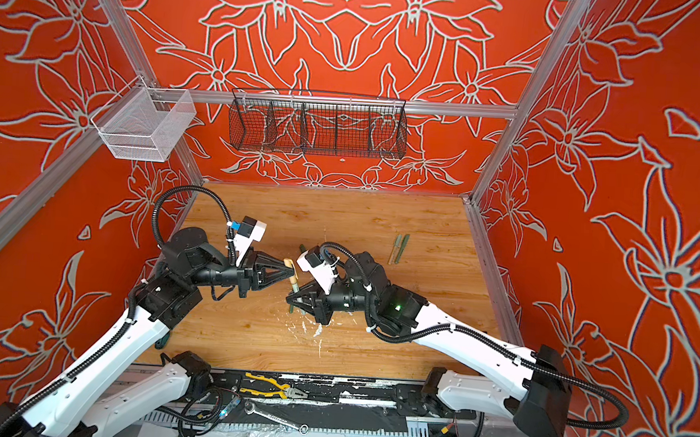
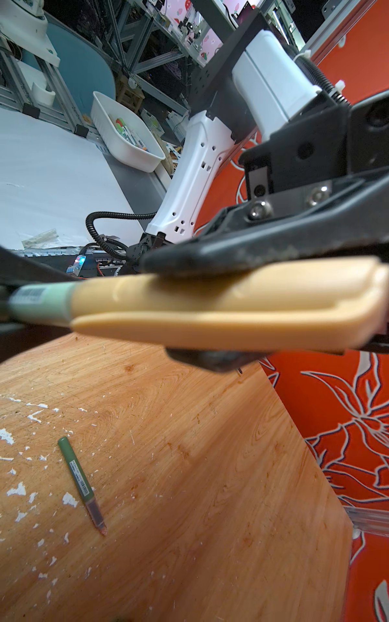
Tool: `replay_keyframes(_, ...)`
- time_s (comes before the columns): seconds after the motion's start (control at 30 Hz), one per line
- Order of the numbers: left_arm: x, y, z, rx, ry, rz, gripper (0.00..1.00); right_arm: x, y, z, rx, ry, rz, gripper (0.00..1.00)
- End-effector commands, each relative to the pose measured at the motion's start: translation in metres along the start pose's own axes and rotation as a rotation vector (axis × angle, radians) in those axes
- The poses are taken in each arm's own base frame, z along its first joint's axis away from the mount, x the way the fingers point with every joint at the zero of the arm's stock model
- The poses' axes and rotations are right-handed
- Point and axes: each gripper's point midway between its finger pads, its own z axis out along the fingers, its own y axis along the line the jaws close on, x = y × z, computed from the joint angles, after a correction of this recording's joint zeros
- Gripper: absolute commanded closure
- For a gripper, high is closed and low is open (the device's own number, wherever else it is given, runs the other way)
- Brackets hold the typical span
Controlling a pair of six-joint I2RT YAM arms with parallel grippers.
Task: Insert pens into pen caps
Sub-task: Put on the pen cap to the pen.
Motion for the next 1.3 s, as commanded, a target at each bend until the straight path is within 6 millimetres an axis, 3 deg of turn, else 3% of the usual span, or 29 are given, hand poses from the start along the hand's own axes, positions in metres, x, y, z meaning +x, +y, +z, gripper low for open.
replay_keyframes(0.0, 0.045, -0.020, 0.003, 0.131, 0.161, -0.094, 1.00, -0.092, 0.020, -0.034, 0.030, -0.331, -0.124, 1.00)
replay_keyframes(0.23, 0.052, -0.025, 0.007, 0.197, 0.202, -0.141, 1.00, -0.109, 0.037, -0.038, -0.024, -0.361, -0.195, 1.00)
replay_keyframes(0.57, 0.066, -0.030, 0.005, 0.212, 0.270, -0.194, 1.00, -0.116, 0.045, -0.041, -0.033, -0.360, -0.261, 1.00)
replay_keyframes(1.27, 0.080, -0.037, 0.011, 0.229, 0.313, -0.233, 1.00, -0.161, 0.069, -0.050, -0.055, -0.429, -0.390, 1.00)
